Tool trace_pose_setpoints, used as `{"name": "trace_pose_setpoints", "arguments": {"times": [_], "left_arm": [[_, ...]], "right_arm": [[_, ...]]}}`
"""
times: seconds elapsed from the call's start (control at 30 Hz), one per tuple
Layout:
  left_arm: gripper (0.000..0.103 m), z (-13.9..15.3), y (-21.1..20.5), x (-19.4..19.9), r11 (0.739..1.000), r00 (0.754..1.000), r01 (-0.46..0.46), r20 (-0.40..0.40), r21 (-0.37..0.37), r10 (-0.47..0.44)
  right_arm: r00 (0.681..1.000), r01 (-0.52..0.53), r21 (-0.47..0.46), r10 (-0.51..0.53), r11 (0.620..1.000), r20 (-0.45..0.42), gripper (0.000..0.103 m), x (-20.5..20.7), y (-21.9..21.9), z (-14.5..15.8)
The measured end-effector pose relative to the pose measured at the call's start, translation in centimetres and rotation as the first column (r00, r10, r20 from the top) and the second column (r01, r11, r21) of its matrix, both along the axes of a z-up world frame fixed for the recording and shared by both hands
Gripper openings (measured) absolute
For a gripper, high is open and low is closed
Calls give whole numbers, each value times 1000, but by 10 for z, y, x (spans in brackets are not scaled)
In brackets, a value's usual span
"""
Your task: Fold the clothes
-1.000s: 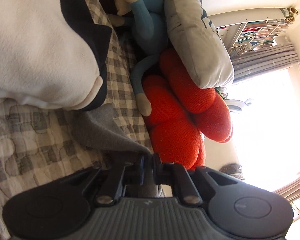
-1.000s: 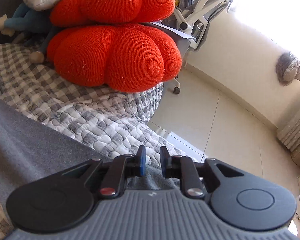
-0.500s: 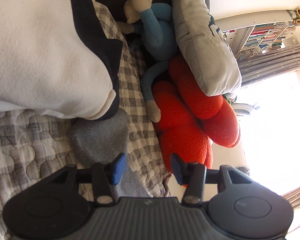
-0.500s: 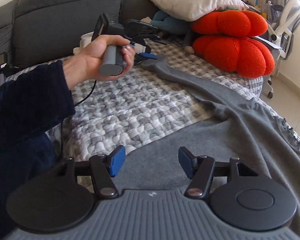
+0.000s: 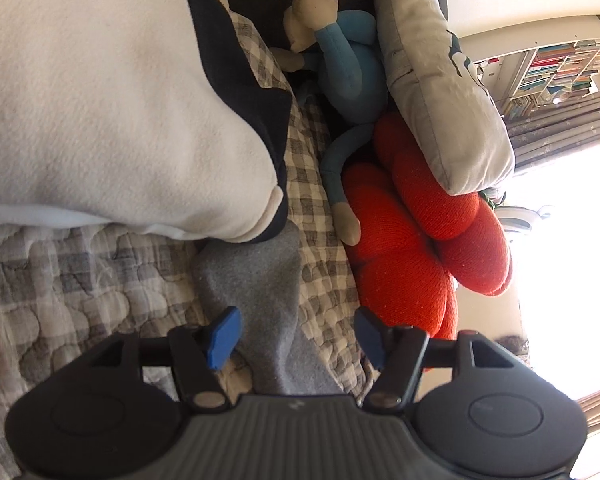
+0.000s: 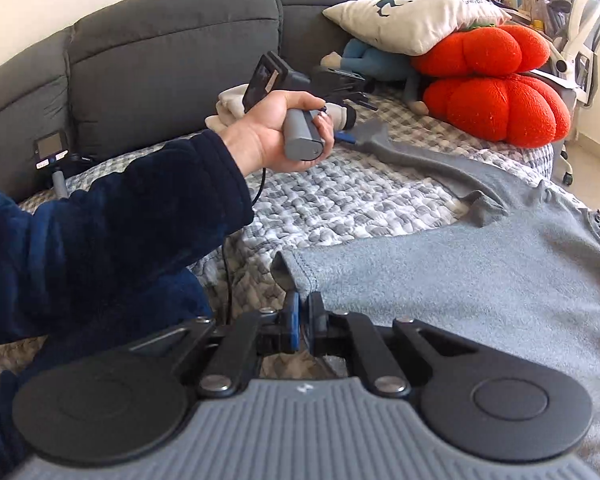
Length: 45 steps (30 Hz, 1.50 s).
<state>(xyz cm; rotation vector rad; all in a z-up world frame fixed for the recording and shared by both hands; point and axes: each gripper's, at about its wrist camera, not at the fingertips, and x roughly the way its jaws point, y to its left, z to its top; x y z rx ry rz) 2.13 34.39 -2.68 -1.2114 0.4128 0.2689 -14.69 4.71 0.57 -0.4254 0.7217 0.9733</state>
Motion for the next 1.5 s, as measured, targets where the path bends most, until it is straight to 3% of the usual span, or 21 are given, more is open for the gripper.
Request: {"name": "trace_pose_setpoints", "arguments": {"times": [0.13, 0.3, 0.33, 0.37, 0.43, 0.5, 0.57, 0.63, 0.73, 0.77, 0.8, 0.83, 0.87, 0.9, 0.97, 1.03, 1.2, 1.3, 1.4, 1.43, 1.5], "left_arm": [[65, 1, -3, 5, 1000, 1000, 22, -21, 16, -22], [65, 7, -7, 5, 999, 1000, 21, -18, 32, -21], [65, 11, -10, 5, 999, 1000, 30, -11, 35, -30], [65, 15, -15, 6, 998, 999, 44, -3, 43, -44], [65, 26, -30, 9, 991, 995, 103, 9, 87, -104], [65, 38, -50, 14, 970, 981, 187, 10, 152, -191], [65, 48, -76, 19, 935, 958, 281, -8, 215, -286], [66, 54, -104, 21, 897, 930, 361, -32, 256, -365], [66, 56, -143, 23, 844, 884, 459, -47, 276, -466], [66, 55, -153, 24, 827, 871, 483, -59, 289, -488], [66, 54, -164, 24, 806, 857, 507, -76, 306, -510], [66, 52, -175, 24, 784, 842, 530, -93, 322, -531], [66, 51, -186, 25, 762, 827, 553, -111, 338, -551], [66, 49, -197, 25, 738, 811, 575, -130, 353, -570], [66, 46, -218, 26, 688, 778, 618, -168, 381, -606], [66, 43, -233, 25, 645, 754, 644, -202, 412, -625], [66, 37, -242, 25, 616, 745, 657, -253, 435, -617], [67, 32, -248, 25, 593, 732, 672, -280, 443, -621], [67, 29, -255, 25, 575, 721, 685, -305, 447, -622], [67, 28, -256, 26, 571, 720, 686, -311, 451, -620], [68, 26, -258, 27, 567, 722, 685, -320, 458, -613]], "right_arm": [[999, 45, -49, -46, 998, -19, 7, 9, -2, -21], [993, -3, 139, 20, 990, -117, 16, 13, -23, -10], [994, 24, 169, -6, 985, -107, 23, 17, -31, -2], [995, 68, 203, -50, 977, -91, 44, 22, -41, 6], [986, 163, 256, -152, 953, -62, 71, 36, -67, 21], [958, 283, 278, -286, 918, -28, 72, 55, -103, 29], [873, 477, 242, -488, 845, -20, 72, 81, -149, 23], [729, 680, 186, -682, 709, -65, 72, 103, -199, 4], [562, 827, 154, -800, 541, -208, 69, 111, -265, -30], [549, 836, 148, -798, 529, -249, 60, 109, -278, -40], [580, 814, 156, -777, 559, -245, 58, 104, -280, -43], [616, 788, 157, -756, 596, -223, 45, 100, -279, -43], [646, 763, 164, -727, 625, -235, 15, 96, -278, -41], [672, 739, 180, -692, 649, -264, 6, 93, -279, -39], [721, 692, 193, -650, 696, -239, 6, 81, -270, -31], [734, 680, 221, -650, 700, -199, 6, 66, -269, -19], [712, 697, 345, -664, 629, -228, 6, 51, -294, 2], [670, 742, 217, -701, 634, -246, 10, 68, -292, -20], [644, 765, 224, -712, 603, -281, 15, 76, -300, -24], [633, 774, 249, -724, 582, -276, 20, 78, -306, -20], [602, 791, 271, -776, 548, -188, 51, 87, -312, -11]]}}
